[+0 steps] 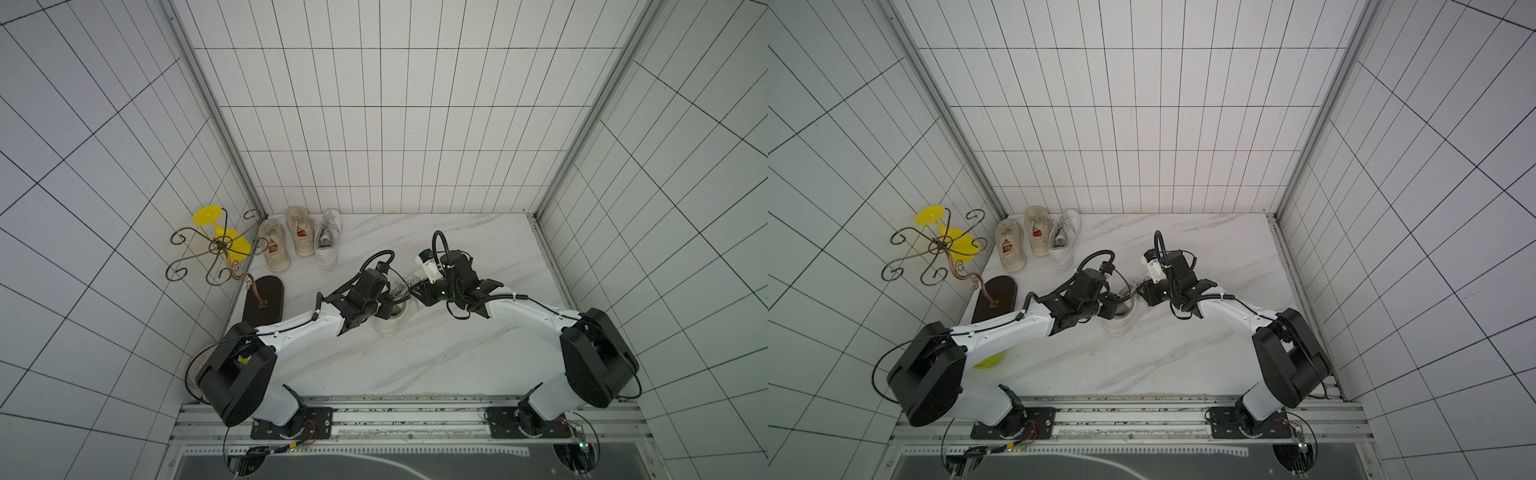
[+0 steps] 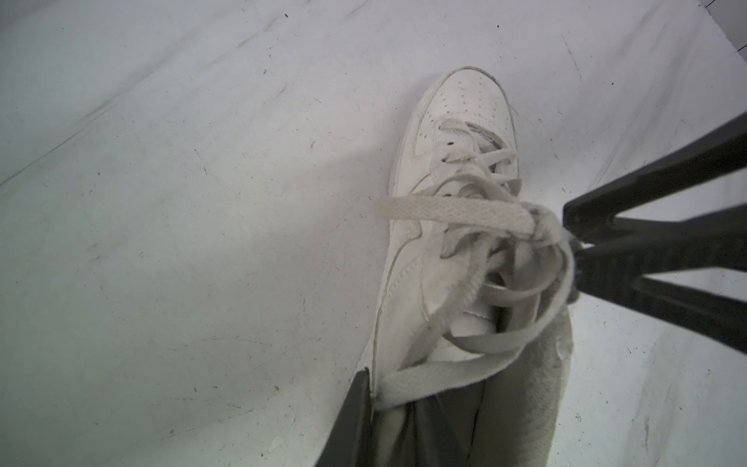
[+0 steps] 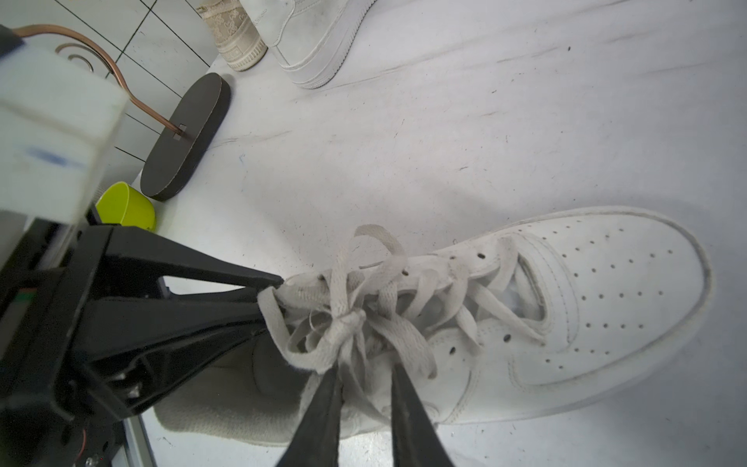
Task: Remove the insole from the shoe
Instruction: Untie the shoelace on the shoe.
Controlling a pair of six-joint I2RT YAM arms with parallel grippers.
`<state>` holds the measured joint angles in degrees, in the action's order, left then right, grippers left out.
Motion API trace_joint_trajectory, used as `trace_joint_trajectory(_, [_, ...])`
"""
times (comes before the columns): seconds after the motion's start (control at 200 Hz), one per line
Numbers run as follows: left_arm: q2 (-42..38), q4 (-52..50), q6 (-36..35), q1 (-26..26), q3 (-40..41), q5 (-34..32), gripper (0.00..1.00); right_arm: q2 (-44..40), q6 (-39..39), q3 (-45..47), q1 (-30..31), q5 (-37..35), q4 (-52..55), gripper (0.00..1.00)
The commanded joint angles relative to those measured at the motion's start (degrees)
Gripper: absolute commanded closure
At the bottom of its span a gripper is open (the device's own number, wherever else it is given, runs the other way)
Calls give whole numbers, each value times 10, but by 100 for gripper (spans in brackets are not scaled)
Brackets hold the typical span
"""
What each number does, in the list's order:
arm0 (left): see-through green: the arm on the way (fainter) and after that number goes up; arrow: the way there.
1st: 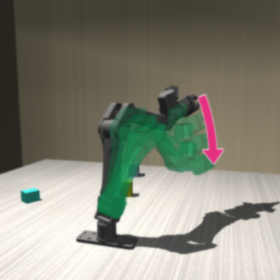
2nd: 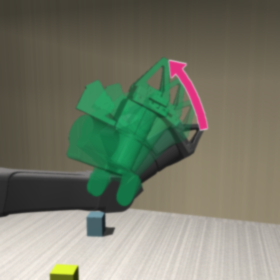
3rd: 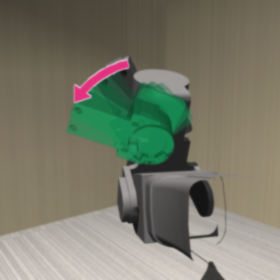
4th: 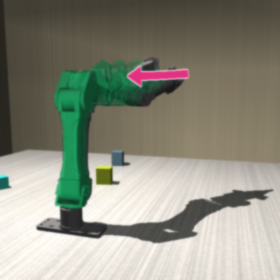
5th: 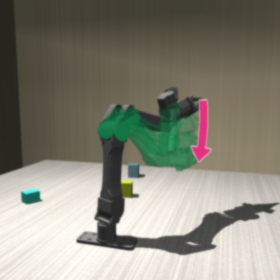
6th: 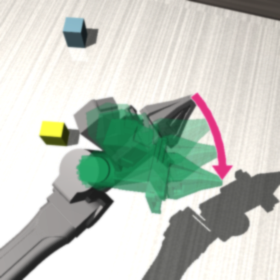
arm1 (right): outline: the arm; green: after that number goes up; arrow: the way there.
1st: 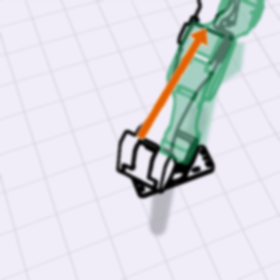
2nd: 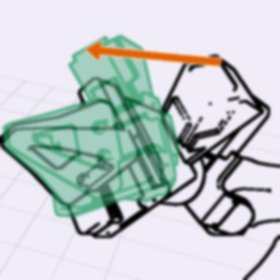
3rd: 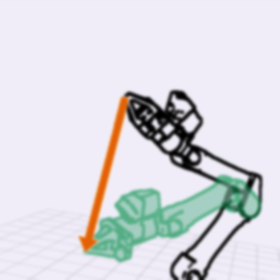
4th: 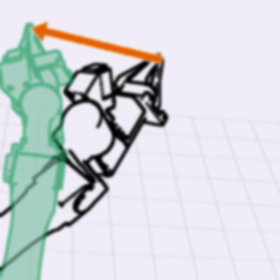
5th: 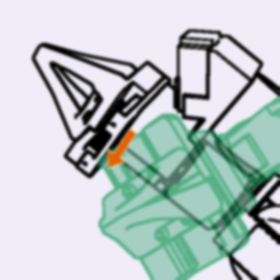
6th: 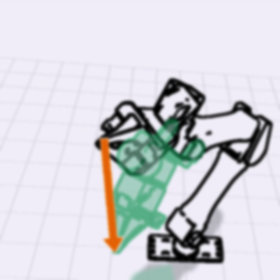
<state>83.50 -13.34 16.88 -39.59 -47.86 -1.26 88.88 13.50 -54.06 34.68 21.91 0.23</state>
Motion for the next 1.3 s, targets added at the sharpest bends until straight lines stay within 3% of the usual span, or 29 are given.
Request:
trace_joint_trajectory(0.0, [17,3,-7,-4,7,19,82,-2,-9,-53,10,1,13,84])
trace_joint_trajectory(0.275, [12,0,-2,-4,10,-1,85,-4,-14,-56,18,-15,22,100])
trace_joint_trajectory(0.485, [4,-15,13,-4,10,-67,94,-42,-16,-40,22,-70,31,100])
trace_joint_trajectory(0.8, [-10,-7,24,-3,21,-93,98,-86,-5,-1,22,-106,31,100])
trace_joint_trajectory(1.03, [-20,-1,28,-1,31,-104,100,-134,12,36,19,-223,43,100])
trace_joint_trajectory(1.159, [-24,7,27,-1,36,-97,100,-167,34,54,-9,-256,55,100])
trace_joint_trajectory(1.299, [-28,15,25,-1,42,-93,100,-204,65,82,-68,-241,56,100])
